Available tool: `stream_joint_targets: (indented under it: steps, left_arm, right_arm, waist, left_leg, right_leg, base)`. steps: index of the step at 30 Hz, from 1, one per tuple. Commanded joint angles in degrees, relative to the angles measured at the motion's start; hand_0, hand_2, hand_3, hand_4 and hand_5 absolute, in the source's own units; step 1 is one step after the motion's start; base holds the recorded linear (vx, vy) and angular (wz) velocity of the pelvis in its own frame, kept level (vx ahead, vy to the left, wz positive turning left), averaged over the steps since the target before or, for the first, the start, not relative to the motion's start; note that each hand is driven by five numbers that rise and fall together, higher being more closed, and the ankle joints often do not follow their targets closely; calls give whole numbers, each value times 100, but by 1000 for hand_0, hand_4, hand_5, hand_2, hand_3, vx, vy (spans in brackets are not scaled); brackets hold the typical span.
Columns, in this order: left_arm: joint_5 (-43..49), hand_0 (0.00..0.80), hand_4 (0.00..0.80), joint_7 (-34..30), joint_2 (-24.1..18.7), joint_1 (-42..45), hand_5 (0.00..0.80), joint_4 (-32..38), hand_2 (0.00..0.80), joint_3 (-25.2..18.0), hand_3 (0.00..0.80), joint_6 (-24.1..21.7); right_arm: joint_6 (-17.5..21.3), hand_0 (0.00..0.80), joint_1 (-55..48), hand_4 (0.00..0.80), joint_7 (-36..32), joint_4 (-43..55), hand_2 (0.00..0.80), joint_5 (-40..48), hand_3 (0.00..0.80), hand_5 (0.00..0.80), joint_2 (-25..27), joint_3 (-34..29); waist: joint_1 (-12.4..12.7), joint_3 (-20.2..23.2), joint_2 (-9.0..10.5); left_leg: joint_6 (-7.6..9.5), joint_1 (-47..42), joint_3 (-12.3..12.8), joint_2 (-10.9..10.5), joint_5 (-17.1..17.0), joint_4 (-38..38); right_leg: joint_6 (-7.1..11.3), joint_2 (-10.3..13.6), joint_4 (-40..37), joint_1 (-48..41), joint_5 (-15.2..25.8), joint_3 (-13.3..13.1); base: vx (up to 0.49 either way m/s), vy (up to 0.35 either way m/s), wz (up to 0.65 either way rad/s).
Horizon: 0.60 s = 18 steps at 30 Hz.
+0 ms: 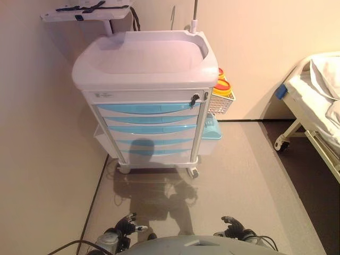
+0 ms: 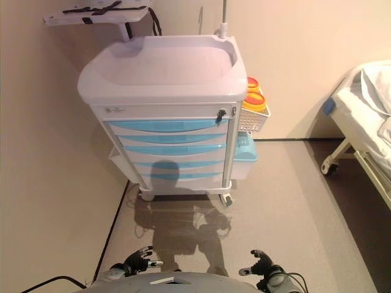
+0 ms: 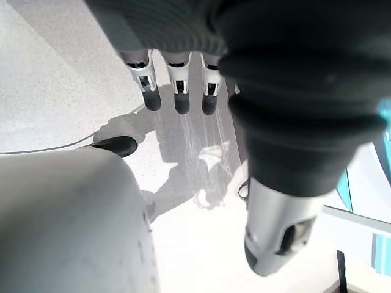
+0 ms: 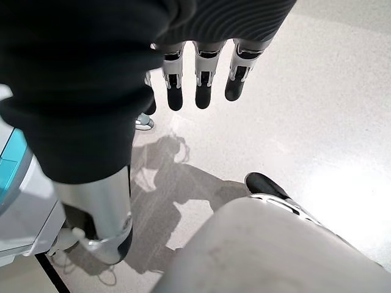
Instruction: Open the drawer and pick up the medicine
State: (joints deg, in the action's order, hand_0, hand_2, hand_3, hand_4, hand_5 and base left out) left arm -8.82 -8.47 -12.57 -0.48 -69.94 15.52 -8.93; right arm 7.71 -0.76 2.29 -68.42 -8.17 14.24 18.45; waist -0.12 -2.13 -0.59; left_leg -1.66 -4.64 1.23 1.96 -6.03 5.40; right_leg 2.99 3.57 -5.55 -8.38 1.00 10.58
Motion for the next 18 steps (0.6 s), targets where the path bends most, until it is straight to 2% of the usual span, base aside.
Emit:
stream_joint_targets:
  steps: [1,18]
  left_arm:
    - [98,0,0,-90,25,-308,0,-133,0,69,0,-140]
    - [126,0,0,196,51,-220,0,-246,0,-134,0,-43]
  right_arm:
    - [163,0,304,0,36,-104,0,-41,0,0,-141,11]
    - [267,0,274,0,36,-222,0,-75,0,0,-155,-79]
  waist:
    - [78,-167,142]
    - [68,-169,154]
  left_leg:
    - [385,-331,-155,-607,1040,-40]
    - [359,-317,-93,-582,1020,-40]
  right_leg:
    - [85,-162,337,62,-273,-102]
    - [97,-173,321,78,-259,-128]
  base:
    - [0,0,0]
    - [4,1,0]
